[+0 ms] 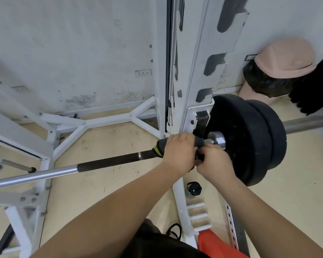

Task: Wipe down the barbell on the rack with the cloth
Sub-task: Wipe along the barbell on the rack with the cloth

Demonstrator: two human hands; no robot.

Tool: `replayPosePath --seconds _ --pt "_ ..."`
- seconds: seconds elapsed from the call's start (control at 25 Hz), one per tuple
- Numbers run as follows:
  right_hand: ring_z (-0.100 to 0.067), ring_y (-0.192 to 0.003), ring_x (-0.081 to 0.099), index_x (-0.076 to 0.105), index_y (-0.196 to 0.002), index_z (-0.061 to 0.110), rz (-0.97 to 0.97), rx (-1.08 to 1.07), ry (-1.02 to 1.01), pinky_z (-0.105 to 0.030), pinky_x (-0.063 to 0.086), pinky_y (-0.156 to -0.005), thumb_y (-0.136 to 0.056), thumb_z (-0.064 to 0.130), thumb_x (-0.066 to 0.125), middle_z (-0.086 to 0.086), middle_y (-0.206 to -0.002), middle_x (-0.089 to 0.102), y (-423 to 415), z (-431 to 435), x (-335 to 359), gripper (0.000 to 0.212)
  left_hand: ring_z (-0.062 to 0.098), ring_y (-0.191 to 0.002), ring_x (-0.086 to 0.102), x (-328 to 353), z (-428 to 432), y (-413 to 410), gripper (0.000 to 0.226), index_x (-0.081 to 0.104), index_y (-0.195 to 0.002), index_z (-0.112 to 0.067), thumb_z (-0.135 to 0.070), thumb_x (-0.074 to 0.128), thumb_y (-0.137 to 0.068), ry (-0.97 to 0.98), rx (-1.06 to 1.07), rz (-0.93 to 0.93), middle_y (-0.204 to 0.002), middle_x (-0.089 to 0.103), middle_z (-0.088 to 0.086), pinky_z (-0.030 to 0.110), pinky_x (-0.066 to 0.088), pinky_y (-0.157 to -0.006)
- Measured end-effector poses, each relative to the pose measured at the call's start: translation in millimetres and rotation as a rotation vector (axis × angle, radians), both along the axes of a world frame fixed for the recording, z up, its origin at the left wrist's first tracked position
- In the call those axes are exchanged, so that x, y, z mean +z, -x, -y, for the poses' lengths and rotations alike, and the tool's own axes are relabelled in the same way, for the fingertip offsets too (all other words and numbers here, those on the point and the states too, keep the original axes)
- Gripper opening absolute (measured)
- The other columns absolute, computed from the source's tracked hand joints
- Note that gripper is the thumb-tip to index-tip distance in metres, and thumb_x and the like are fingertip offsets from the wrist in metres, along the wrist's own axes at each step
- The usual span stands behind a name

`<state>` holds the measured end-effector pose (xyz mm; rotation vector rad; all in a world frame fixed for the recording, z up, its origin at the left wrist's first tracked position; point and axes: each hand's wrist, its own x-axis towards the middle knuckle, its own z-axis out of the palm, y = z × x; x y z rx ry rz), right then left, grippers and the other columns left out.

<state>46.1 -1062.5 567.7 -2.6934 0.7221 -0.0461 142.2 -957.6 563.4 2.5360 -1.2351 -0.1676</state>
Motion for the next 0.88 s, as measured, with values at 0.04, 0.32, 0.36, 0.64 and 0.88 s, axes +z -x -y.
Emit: replayPosePath --seconds 0.04,0.32,0.36,0.64,0.88 --pt "-0.026 -0.094 0.06 0.072 -0.078 0.015 -0.002 -0.01 -0.008 -0.027 0.035 -0.061 -0.075 0.015 0.068 -0.001 -0.086 0.066 0.0 -0.6 0.4 0.005 0.035 -0.105 0.058 3.5 4.8 -0.9 0.026 0.059 -0.116 -0.011 -0.031 0.057 -0.1 -0.002 0.006 -0.037 -0.113 0.062 0.01 0.044 0.041 -0.092" --pt "-0.02 -0.115 0.053 0.075 -0.109 0.017 -0.054 -0.043 -0.022 -0.033 0.052 -0.082 -0.088 0.023 0.068 0.001 -0.111 0.066 -1.8 -9.9 3.3 0.023 0.026 -0.105 0.059 11.8 -62.0 -30.8 0.026 0.054 -0.114 -0.018 -0.041 0.051 -0.102 -0.226 0.077 0.081 -0.114 0.062 0.002 0.038 0.043 -0.079" --pt "-0.02 -0.115 0.053 0.075 -0.107 0.017 -0.058 -0.047 -0.016 -0.033 0.052 -0.081 -0.087 0.022 0.068 0.001 -0.11 0.066 -1.8 -9.4 2.9 0.022 0.027 -0.102 0.06 13.9 -51.3 -29.8 0.025 0.054 -0.111 -0.018 -0.041 0.05 -0.103 -0.219 0.114 0.043 -0.11 0.063 0.003 0.038 0.044 -0.077" --pt "-0.022 -0.101 0.058 0.076 -0.095 0.018 -0.023 -0.057 0.03 -0.028 0.046 -0.068 -0.084 0.02 0.066 0.0 -0.1 0.067 -3.0 -10.9 -2.2 0.015 0.03 -0.1 0.06 19.4 -51.0 -33.0 0.024 0.053 -0.11 -0.014 -0.036 0.054 -0.101 -0.101 -0.027 -0.161 -0.109 0.064 0.008 0.039 0.046 -0.076" --pt "-0.021 -0.106 0.055 0.075 -0.105 0.016 -0.062 -0.075 0.044 -0.028 0.041 -0.068 -0.087 0.02 0.065 0.0 -0.108 0.067 -4.1 -14.5 1.5 0.02 0.03 -0.092 0.06 22.7 -58.3 -54.7 0.019 0.047 -0.103 -0.019 -0.038 0.047 -0.104 -0.254 0.144 -0.197 -0.097 0.061 0.004 0.039 0.046 -0.072"
